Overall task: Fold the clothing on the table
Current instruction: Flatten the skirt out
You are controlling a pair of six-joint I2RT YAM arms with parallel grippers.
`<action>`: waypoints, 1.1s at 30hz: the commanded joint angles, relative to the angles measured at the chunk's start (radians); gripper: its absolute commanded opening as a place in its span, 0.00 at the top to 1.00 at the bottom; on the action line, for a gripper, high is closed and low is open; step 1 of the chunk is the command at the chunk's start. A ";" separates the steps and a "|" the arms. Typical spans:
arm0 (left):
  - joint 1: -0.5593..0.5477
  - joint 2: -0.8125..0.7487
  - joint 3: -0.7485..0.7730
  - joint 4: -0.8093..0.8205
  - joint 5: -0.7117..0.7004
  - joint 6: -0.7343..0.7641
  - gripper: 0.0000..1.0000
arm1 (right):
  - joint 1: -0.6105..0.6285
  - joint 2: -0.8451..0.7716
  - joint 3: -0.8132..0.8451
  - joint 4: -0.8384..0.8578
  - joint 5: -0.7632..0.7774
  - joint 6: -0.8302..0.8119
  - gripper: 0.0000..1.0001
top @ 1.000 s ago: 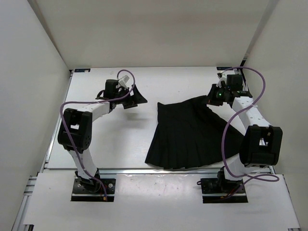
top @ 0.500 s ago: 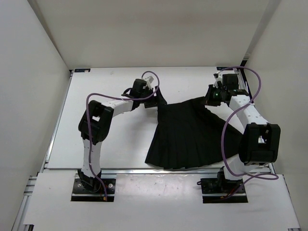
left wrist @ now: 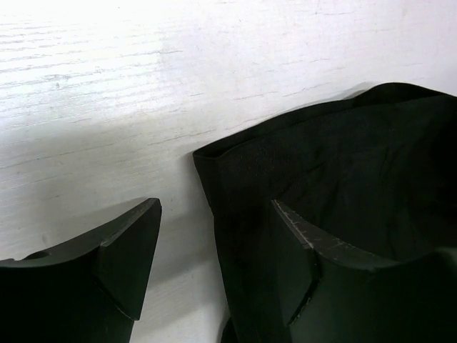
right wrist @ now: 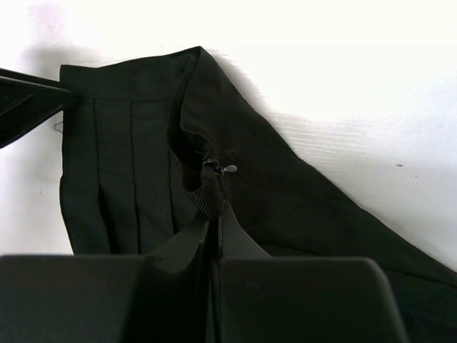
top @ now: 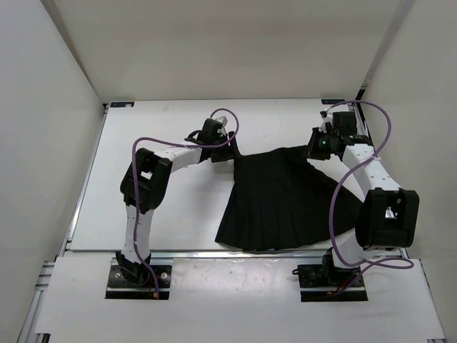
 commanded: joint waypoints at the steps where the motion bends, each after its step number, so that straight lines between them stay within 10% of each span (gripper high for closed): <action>1: -0.017 0.006 0.039 0.004 -0.022 -0.004 0.29 | -0.005 -0.047 -0.008 -0.008 0.009 -0.003 1.00; 4: -0.028 0.024 0.056 0.024 0.006 -0.028 0.41 | 0.001 -0.055 -0.009 -0.016 0.015 -0.008 1.00; 6: -0.036 0.044 0.068 0.036 0.007 -0.047 0.94 | 0.001 -0.060 -0.022 -0.017 0.020 -0.008 1.00; 7: -0.039 0.052 0.078 0.040 0.015 -0.058 1.00 | 0.007 -0.061 -0.026 -0.017 0.026 -0.008 1.00; 22: 0.278 -0.269 0.202 -0.041 0.286 -0.022 1.00 | 0.021 -0.086 0.233 -0.051 0.008 0.012 1.00; 28: 0.387 -0.410 0.011 0.201 0.515 -0.229 1.00 | 0.031 -0.084 0.242 -0.025 -0.050 0.014 1.00; 33: 0.340 -0.608 -0.157 0.099 0.546 -0.110 1.00 | 0.111 -0.217 0.151 -0.069 -0.084 -0.040 1.00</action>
